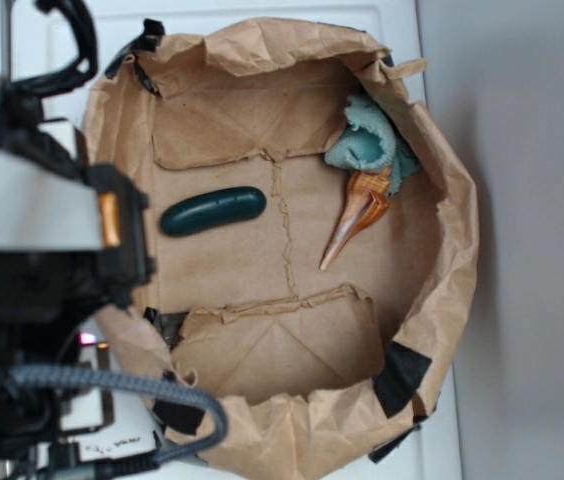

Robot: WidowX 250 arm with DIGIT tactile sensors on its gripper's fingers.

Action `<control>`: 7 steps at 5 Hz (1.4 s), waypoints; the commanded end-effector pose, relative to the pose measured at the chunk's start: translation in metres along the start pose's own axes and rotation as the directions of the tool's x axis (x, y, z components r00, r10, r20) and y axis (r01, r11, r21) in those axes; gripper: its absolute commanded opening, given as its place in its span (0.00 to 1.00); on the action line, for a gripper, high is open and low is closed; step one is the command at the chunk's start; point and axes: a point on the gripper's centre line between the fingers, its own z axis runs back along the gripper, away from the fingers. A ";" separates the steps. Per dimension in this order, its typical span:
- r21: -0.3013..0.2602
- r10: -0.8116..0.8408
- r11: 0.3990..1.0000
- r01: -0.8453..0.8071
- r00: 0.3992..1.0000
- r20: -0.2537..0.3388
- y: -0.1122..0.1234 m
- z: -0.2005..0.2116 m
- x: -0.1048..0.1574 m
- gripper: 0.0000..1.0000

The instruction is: Grab the plastic pickle.

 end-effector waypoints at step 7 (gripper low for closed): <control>0.058 0.119 0.989 -0.134 0.971 0.205 0.045 -0.182 0.042 0.00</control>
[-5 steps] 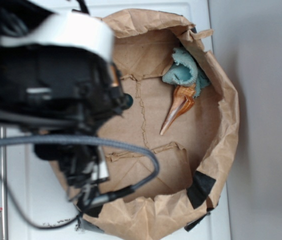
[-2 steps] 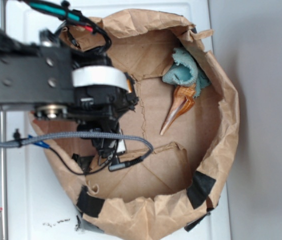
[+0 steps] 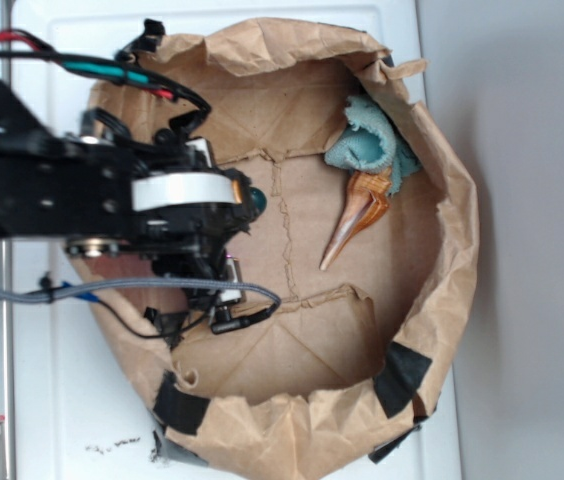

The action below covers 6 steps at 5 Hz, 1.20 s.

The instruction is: Grab the plastic pickle.

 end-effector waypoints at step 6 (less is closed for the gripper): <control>-0.103 0.110 0.987 -0.120 0.989 -0.100 0.012 0.083 0.033 1.00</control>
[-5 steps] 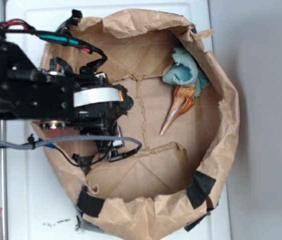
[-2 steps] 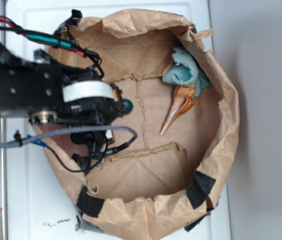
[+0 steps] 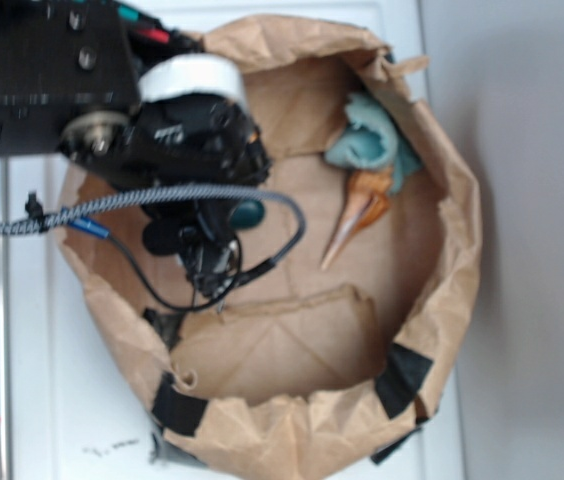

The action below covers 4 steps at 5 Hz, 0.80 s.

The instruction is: Grab the plastic pickle.

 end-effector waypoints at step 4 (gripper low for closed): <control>0.137 -0.106 0.986 0.097 0.992 0.061 0.014 -0.083 0.001 1.00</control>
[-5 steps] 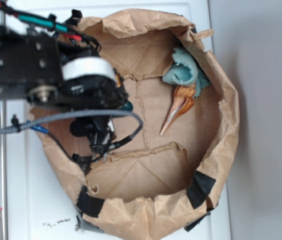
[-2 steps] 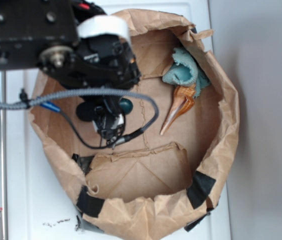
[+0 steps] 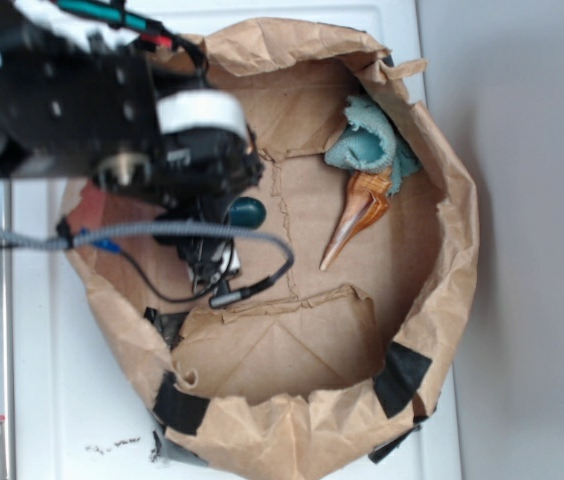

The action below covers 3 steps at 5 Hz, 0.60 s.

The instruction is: Grab the plastic pickle.

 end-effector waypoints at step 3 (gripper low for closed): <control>0.026 -0.036 0.999 0.035 0.999 0.028 -0.013 -0.035 0.009 0.00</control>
